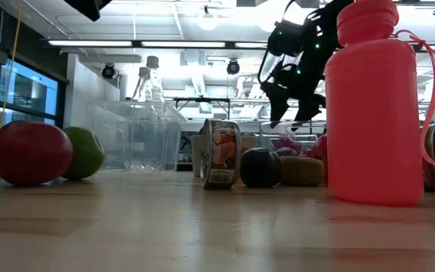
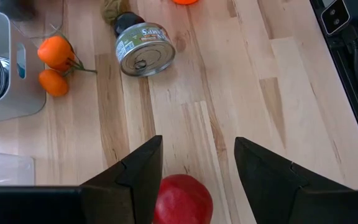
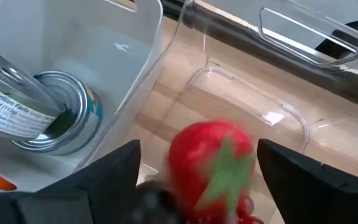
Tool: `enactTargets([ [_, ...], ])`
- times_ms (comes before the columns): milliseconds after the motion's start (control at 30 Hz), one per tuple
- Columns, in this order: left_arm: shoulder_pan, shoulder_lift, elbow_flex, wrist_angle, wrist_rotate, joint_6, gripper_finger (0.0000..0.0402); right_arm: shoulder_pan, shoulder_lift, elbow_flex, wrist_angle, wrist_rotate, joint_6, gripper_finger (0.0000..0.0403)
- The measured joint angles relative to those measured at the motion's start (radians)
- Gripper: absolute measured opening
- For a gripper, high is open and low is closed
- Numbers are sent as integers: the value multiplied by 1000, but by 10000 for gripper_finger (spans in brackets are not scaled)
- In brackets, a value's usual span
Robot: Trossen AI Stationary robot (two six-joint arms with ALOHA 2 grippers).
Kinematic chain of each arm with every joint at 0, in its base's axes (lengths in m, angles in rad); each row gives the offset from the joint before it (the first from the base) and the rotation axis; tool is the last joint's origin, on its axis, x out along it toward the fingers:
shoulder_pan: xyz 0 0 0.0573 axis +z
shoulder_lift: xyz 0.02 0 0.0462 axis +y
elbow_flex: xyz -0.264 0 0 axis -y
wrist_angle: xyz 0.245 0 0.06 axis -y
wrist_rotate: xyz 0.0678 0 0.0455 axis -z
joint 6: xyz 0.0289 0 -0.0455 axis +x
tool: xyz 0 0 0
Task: Pick & Place Food Item
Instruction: Put the tomato into the transparent bin, then put the orange bottle into the white bin
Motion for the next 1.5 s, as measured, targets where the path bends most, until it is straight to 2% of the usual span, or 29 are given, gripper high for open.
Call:
enactTargets([
  [367,0,0,0,0,0,-3,191,0,-10,0,7,-17,-44,315],
  [567,0,0,0,0,0,-3,191,51,-116,0,40,-53,-125,315],
  [733,0,0,-2,4,0,-3,191,170,-241,0,55,-48,-158,316],
  [933,0,-1,-54,54,1,-65,191,387,-344,0,98,-21,-213,316],
  [1200,-15,0,-123,217,5,-158,191,668,-344,0,161,199,-257,315],
  [1500,-50,0,-123,226,6,-132,191,864,-275,0,217,324,-262,316],
])
